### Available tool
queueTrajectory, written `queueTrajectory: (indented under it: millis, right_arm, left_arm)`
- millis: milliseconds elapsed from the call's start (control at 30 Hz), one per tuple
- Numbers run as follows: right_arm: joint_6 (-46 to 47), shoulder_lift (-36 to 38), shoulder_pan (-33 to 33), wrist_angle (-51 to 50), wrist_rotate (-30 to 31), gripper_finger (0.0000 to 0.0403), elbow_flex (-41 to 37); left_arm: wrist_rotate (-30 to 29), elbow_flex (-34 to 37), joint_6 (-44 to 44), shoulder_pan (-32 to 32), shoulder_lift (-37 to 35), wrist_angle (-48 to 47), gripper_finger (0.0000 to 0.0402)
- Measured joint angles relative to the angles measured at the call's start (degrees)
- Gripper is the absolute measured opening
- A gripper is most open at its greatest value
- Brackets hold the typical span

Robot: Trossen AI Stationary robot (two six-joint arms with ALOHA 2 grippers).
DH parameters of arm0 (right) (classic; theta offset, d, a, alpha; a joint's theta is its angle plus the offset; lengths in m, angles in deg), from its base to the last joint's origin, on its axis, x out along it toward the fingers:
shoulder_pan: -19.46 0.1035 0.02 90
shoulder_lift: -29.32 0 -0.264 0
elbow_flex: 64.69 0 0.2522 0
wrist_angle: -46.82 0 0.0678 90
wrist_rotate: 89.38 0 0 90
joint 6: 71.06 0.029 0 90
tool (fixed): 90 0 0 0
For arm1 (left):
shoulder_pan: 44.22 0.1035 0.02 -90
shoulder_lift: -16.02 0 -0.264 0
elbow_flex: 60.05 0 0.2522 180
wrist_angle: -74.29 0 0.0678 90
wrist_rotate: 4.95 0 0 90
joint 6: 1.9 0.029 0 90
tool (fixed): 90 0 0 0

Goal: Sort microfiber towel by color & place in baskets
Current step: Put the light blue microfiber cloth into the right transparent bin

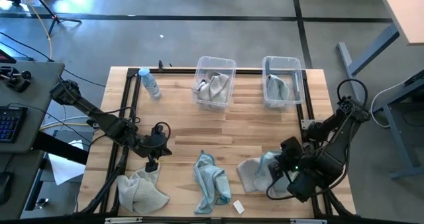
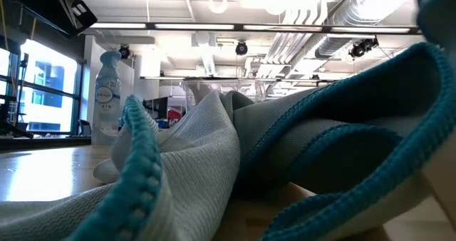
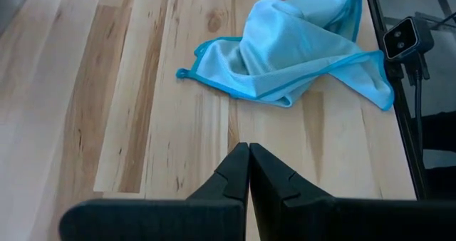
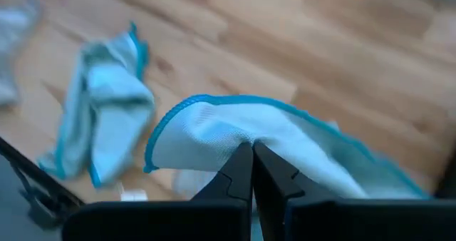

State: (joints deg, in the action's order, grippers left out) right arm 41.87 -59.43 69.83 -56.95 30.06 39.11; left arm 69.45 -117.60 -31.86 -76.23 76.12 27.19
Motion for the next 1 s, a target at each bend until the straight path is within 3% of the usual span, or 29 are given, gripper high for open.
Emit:
queueTrajectory:
  millis: [400,700,1000]
  right_arm:
    - [-0.8,0.1,-2.1,0.0,30.0,0.0,0.0]
    - [-7.3,3.1,-5.5,0.0,47.0,0.0,0.0]
    - [-15.6,10.6,-11.5,0.0,50.7,0.0,0.0]
  left_arm:
    - [-0.1,0.0,0.2,0.0,0.0,0.0,0.0]
    - [-0.1,0.0,-0.1,0.0,0.0,0.3,0.0]
    - [-0.1,0.0,0.3,0.0,0.0,0.3,0.0]
